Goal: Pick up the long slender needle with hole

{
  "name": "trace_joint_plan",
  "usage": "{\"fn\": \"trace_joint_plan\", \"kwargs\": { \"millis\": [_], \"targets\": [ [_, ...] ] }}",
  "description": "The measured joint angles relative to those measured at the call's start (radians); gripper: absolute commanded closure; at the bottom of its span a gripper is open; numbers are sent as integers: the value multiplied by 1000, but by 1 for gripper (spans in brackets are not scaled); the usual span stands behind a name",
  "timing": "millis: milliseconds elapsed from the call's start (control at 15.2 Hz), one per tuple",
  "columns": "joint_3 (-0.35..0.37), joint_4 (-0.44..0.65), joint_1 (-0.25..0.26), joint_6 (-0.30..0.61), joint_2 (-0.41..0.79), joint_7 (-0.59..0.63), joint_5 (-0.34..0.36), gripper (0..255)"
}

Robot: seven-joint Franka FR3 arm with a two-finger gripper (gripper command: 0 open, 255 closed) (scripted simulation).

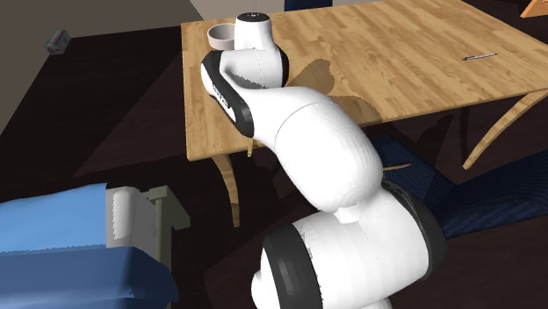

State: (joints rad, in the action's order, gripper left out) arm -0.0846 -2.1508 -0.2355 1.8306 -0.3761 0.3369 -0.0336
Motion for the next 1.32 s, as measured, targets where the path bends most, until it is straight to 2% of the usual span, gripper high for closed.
{"fn": "trace_joint_plan", "kwargs": {
  "millis": [264,330,726,1056,1320],
  "targets": [
    [-1,-48,-1,47,0,-2,-1,0],
    [-1,-50,-1,50,0,-1,-1,255],
    [-6,-48,-5,50,-9,-1,49,255],
    [-10,-42,1,46,-5,-1,16,255],
    [-7,1,7,-1,-1,4,3,255]
  ]
}}
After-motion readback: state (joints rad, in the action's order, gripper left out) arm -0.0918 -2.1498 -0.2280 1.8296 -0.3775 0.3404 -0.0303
